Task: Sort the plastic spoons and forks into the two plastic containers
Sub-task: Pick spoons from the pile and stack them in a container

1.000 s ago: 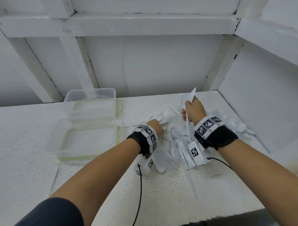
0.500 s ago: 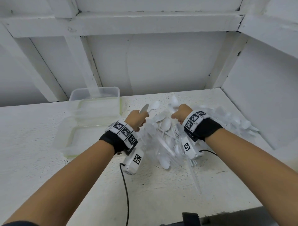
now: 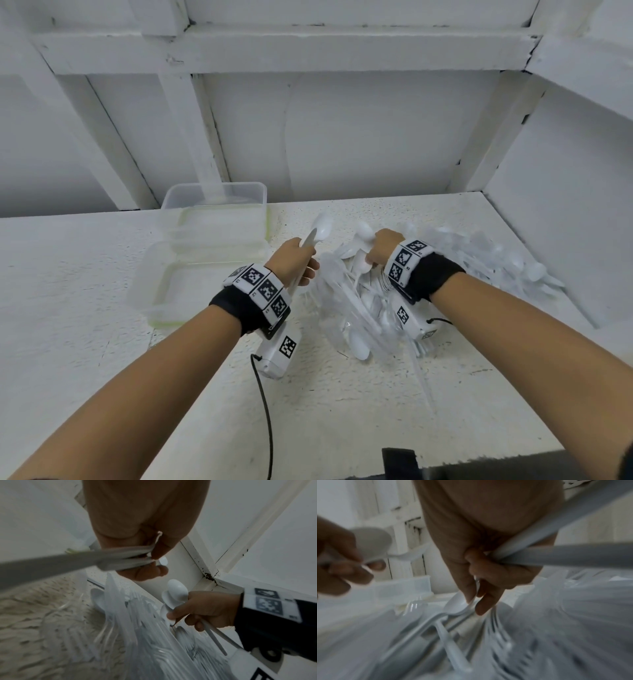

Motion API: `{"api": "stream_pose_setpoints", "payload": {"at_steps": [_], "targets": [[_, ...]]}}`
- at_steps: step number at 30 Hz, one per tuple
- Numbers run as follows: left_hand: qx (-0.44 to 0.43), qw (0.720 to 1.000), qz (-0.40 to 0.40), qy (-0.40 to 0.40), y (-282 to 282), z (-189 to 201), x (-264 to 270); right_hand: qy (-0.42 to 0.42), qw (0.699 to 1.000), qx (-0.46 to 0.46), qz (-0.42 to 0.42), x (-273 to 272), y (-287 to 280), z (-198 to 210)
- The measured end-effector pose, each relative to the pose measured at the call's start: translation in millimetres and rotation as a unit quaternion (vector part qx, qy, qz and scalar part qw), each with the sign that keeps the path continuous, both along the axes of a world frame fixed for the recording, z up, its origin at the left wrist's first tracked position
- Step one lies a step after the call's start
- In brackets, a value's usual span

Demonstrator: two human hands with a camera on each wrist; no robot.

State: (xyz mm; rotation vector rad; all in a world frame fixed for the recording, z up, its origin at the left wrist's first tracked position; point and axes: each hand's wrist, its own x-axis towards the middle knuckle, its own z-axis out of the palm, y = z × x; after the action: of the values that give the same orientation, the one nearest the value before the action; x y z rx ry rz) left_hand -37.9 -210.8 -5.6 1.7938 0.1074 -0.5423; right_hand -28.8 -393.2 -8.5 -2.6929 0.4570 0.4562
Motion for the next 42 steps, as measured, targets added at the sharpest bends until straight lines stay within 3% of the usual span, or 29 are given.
{"api": "stream_pose_setpoints", "payload": {"at_steps": [3, 5, 8, 12, 18, 29, 42], "targets": [[0.016, 1.0, -0.013, 0.002, -7, -1, 6, -0.08, 0.988, 0.109, -0.069, -3, -6, 12], [0.077, 0.994, -0.062, -0.035, -14, -1, 10, -0.197, 0.958, 0.173, -0.113, -10, -11, 22], [0.221, 0.96, -0.136, -0.11, -29, -6, 22, -0.355, 0.889, 0.229, -0.176, -21, -17, 38], [0.334, 0.907, -0.174, -0.192, -49, -17, 33, -0.409, 0.843, 0.283, -0.205, -31, -29, 42], [0.374, 0.874, -0.193, -0.244, -61, -20, 48, -0.382, 0.864, 0.291, -0.154, -47, -40, 28], [0.45, 0.818, -0.292, -0.206, -84, -36, 56, -0.331, 0.881, 0.309, -0.135, -52, -36, 20], [0.469, 0.824, -0.27, -0.171, -77, -39, 57, -0.311, 0.892, 0.306, -0.119, -54, -28, 24]]}}
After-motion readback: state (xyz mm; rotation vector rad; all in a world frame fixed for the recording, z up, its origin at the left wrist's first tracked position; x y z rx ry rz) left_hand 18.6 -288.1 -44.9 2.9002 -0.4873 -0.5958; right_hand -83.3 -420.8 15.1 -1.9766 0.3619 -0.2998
